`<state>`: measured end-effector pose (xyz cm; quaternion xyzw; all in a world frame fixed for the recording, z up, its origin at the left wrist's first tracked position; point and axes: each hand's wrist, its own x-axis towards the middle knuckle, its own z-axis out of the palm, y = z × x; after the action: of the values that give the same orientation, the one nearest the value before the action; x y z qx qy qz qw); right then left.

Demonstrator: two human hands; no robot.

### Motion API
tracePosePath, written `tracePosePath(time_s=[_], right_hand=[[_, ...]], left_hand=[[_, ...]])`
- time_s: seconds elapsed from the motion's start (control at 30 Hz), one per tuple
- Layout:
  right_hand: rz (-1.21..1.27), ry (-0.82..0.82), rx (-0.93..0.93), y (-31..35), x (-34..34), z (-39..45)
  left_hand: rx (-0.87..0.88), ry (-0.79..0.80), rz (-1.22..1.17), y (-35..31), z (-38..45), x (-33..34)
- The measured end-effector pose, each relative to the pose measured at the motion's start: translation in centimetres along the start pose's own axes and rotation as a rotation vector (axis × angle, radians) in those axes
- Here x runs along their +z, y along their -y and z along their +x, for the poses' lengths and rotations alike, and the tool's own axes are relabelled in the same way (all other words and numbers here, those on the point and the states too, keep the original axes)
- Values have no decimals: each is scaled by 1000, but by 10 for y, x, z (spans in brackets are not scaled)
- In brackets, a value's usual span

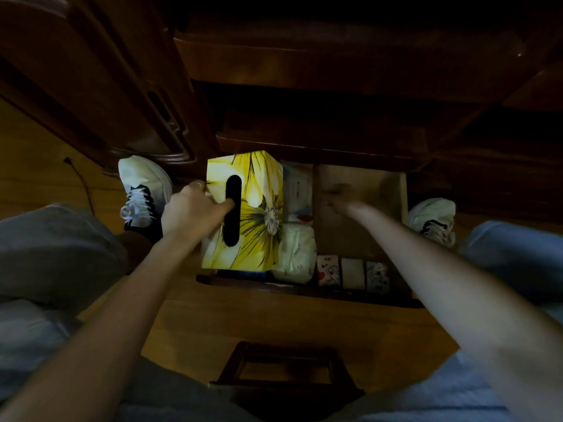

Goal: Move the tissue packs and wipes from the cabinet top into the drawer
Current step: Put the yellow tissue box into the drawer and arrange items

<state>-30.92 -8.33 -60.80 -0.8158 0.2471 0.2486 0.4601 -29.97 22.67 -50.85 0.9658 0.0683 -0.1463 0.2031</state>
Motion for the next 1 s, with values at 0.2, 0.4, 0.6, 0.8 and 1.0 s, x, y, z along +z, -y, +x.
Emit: tracePosePath(time_s=[0.2, 0.4, 0.6, 0.8, 1.0], right_hand=[[27, 300, -98, 20, -35, -67], [-415, 62, -206, 27, -56, -91], [-609, -137, -236, 13, -100, -83], [-1036, -138, -360, 18, -93, -59], [-1212, 55, -225, 28, -67, -26]], left_hand=[[-156, 160, -457, -54, -11, 36], [-89, 189, -641, -116, -40, 81], [394, 399, -180, -95, -44, 104], [808, 395, 545, -52, -32, 129], [789, 427, 676, -40, -38, 137]])
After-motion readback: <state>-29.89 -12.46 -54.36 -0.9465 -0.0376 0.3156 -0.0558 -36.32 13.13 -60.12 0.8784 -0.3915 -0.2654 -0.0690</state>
